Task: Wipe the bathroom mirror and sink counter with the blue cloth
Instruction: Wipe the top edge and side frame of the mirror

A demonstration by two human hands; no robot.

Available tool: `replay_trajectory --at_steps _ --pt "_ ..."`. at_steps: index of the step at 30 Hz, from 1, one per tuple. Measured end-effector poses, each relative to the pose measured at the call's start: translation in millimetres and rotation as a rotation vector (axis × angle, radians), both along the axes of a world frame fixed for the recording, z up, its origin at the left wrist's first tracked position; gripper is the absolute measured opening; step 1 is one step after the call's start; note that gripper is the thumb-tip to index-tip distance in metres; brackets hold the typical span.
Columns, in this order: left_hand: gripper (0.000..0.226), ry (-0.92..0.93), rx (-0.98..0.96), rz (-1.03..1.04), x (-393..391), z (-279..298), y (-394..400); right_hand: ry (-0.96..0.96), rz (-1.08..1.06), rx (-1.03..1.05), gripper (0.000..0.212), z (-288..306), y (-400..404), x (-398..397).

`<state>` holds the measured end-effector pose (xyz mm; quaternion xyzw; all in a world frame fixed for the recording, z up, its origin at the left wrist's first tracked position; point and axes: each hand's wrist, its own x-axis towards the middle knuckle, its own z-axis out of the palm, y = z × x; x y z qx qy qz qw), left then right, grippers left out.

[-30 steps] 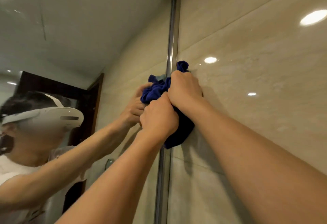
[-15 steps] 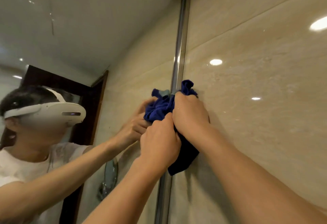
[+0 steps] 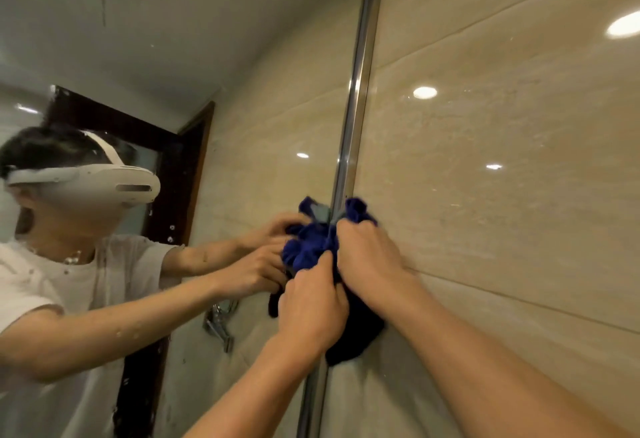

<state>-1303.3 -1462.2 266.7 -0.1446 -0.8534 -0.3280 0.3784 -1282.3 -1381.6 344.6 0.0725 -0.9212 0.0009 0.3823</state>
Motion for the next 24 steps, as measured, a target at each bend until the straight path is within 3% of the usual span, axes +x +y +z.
replay_trajectory --at_steps 2,7,9,17,24 --pt "0.051 0.029 0.001 0.007 -2 30 0 0.078 0.008 -0.017 0.020 25 2 0" --pt "0.030 0.050 0.003 0.039 -8 62 4 0.105 0.018 -0.078 0.015 45 -1 -7" --pt "0.037 0.053 -0.005 0.045 -8 45 0 0.111 0.036 -0.110 0.005 31 -1 -10" --pt "0.049 -0.007 0.098 0.041 -3 -37 10 0.150 0.075 -0.225 0.004 -49 -2 -15" --pt "0.035 -0.147 0.049 0.016 16 -106 -1 0.056 -0.034 -0.249 0.018 -130 -12 -12"
